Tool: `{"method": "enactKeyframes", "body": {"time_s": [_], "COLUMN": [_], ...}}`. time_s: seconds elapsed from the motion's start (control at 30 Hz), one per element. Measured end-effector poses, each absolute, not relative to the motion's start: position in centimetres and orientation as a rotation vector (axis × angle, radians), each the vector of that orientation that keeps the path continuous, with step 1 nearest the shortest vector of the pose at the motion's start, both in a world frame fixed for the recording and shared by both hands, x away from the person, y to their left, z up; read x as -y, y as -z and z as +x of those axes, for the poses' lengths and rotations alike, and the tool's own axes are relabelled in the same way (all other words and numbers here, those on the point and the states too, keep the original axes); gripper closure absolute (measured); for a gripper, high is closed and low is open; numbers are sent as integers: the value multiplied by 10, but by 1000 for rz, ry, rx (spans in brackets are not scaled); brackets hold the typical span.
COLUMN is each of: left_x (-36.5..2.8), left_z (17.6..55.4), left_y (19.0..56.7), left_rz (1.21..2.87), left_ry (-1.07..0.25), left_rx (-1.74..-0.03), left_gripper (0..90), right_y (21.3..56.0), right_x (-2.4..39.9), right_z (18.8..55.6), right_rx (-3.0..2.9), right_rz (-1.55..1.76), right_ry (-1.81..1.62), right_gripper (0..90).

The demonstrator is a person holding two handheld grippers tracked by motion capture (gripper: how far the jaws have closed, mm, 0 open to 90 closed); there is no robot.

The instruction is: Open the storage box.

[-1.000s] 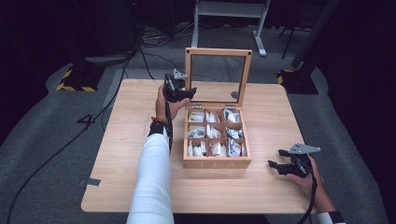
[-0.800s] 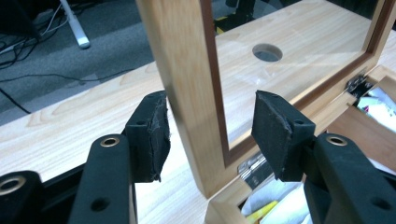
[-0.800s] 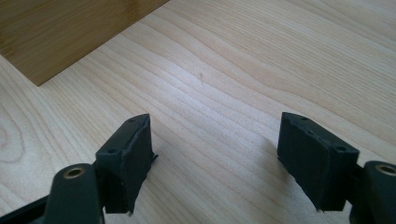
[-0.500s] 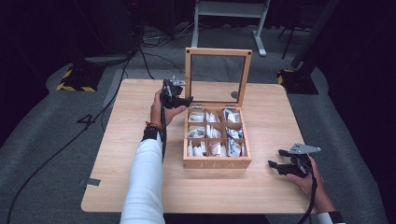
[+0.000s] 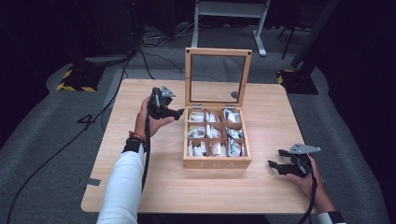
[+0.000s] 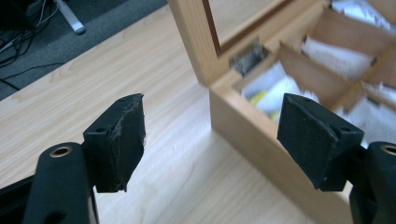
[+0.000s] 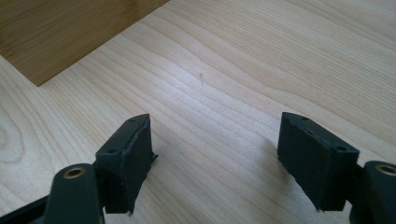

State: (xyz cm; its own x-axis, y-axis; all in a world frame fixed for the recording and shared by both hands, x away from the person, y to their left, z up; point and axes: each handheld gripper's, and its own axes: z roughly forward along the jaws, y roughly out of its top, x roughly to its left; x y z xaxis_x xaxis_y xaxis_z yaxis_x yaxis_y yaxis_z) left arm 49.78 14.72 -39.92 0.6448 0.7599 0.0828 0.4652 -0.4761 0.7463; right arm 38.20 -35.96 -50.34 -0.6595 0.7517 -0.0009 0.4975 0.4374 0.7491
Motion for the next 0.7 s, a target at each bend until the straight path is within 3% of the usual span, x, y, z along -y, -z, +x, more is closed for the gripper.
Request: {"method": "enactKeyframes", "body": {"time_s": [0.7], "left_x": [-200], "left_z": [408], "left_y": [428], "left_rz": [2254], "left_ry": [-537], "left_rx": [-893], "left_gripper": [181], "right_y": [500], "right_x": [361], "right_z": [381], "right_rx": [-2330], "right_rz": [1119], "right_ry": [-1057], "right_gripper": [272]}}
